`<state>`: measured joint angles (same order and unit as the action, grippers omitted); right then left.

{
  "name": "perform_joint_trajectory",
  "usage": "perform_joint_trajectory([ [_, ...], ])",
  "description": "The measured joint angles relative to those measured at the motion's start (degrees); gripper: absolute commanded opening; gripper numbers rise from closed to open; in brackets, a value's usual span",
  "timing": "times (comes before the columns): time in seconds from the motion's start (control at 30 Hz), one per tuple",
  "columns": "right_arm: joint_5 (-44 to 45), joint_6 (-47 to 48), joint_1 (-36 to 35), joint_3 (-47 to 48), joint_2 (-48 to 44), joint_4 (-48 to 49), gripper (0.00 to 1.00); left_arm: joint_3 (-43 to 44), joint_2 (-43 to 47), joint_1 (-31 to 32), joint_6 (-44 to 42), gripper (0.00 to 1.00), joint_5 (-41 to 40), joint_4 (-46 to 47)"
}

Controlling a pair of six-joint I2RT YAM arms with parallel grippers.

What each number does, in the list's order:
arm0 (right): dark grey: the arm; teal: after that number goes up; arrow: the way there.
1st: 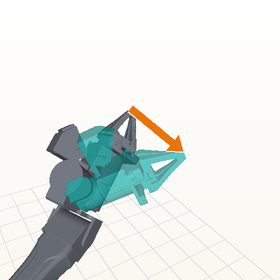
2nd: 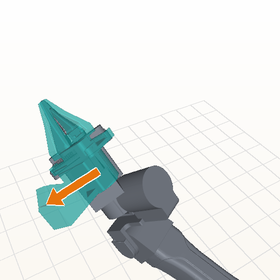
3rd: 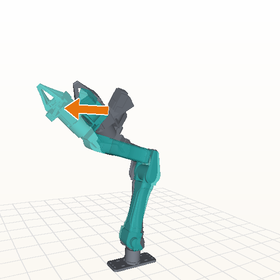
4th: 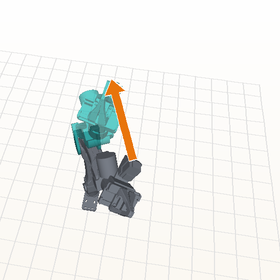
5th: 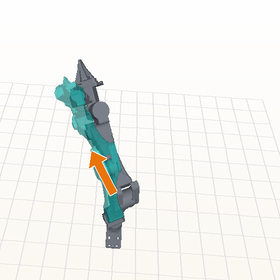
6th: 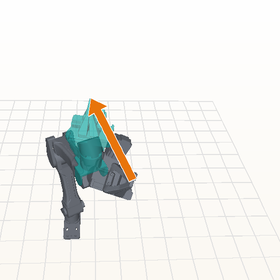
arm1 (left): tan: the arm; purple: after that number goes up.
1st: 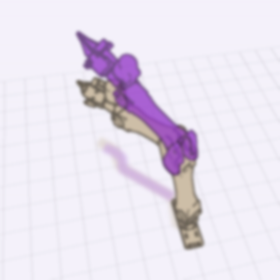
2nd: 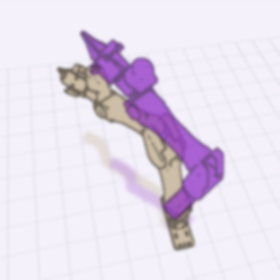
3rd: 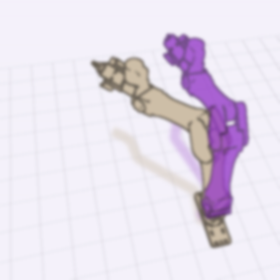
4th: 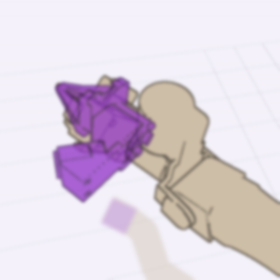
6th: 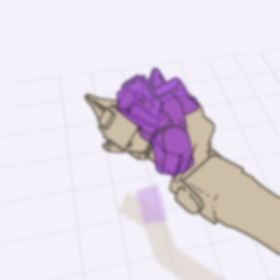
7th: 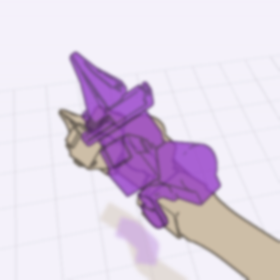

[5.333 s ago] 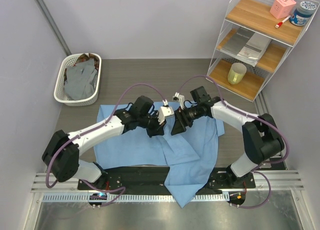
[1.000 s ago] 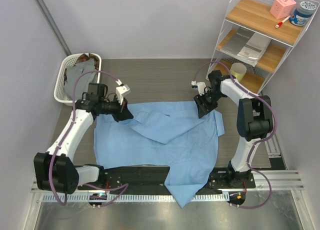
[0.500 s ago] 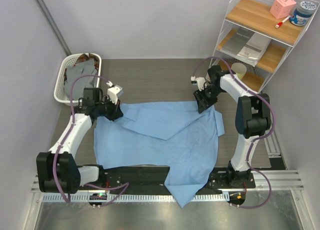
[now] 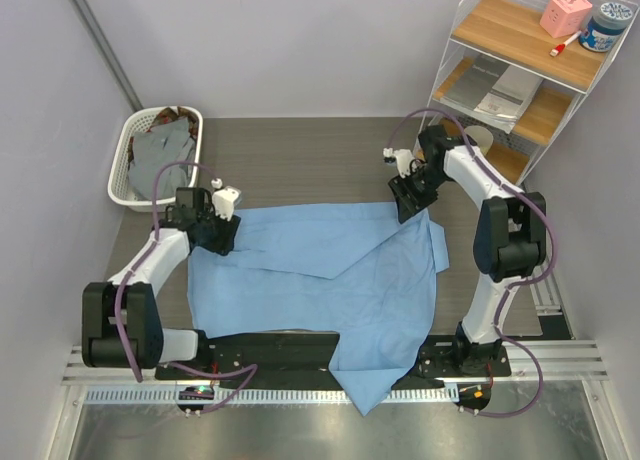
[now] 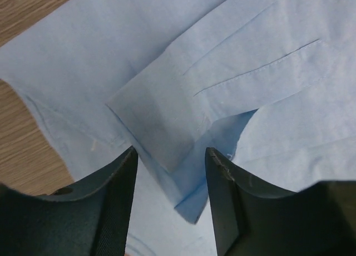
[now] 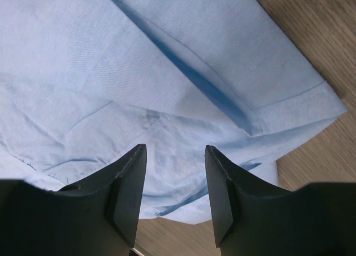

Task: Fold and stack the long sleeve shirts
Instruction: Fold the shirt

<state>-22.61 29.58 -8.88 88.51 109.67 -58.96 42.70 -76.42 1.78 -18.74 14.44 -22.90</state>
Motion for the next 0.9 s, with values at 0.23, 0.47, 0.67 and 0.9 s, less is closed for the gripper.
perform_joint_trajectory([
  [0.23,1.8,0.3,-0.5,-6.4,-6.0,0.5,0.5,4.3,3.9,0.1,-4.2,0.68,0.1,-5.4],
  [0.47,6.6,0.3,-0.9,-8.8,-1.0,4.4,0.47,10.1,-9.9,0.7,-4.0,0.57,0.7,-10.9],
  [0.67,10.3,0.0,-0.8,-4.6,6.4,5.8,0.46,16.6,-21.2,0.7,-2.7,0.54,-1.0,-14.5],
  [0.9,13.0,-1.0,-0.3,10.3,15.6,4.7,0.47,32.7,-33.8,0.7,-1.4,0.53,-2.9,-16.4],
])
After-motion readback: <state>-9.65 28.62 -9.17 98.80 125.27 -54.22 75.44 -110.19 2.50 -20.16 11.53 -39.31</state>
